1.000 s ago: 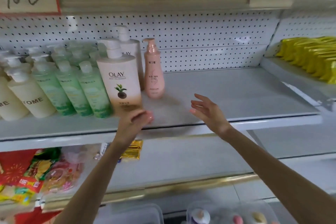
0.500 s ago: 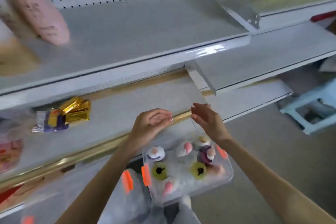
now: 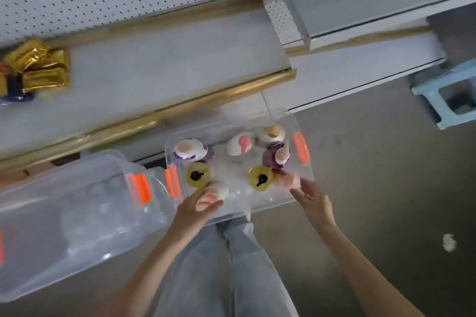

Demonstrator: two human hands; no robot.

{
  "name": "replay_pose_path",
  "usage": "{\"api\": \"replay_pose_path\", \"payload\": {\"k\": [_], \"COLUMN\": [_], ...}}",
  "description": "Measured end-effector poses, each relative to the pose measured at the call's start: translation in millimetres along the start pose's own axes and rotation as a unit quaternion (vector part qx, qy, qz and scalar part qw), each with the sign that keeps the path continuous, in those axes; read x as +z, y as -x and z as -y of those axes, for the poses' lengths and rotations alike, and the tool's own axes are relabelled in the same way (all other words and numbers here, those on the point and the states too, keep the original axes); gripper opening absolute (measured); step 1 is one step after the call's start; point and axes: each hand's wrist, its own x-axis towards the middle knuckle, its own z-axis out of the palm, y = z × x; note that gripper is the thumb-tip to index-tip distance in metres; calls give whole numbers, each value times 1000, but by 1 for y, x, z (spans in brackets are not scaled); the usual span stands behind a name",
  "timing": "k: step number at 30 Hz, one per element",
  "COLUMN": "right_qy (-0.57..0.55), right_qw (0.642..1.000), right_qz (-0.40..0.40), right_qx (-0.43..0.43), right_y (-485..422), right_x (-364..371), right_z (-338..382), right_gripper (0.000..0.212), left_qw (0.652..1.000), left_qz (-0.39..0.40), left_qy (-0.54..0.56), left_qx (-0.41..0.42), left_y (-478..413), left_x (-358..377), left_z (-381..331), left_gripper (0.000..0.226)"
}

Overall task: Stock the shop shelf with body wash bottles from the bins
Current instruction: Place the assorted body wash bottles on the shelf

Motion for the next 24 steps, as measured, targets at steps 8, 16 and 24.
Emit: {"api": "replay_pose_path", "payload": {"k": [8,16,24], "right_qy": [25,47,124], "right_qw": [995,983,966], "right_qz": [-97,-170,-187], "right_qx": [-20,-59,-129], "right_y": [-32,-40,-29], "right_x": [29,46,42], "right_z": [-19,-32,-28], "right_gripper": [34,18,7], "left_qw": [998,995,989], "left_qz": [8,23,65], "left_qy": [-17,-42,-93], "left_qx": [-56,-90,-98], "left_y": [-22,-37,-32], "left_x": [46,59,56], "left_z": [34,40,51], "left_gripper": [26,47,33]}}
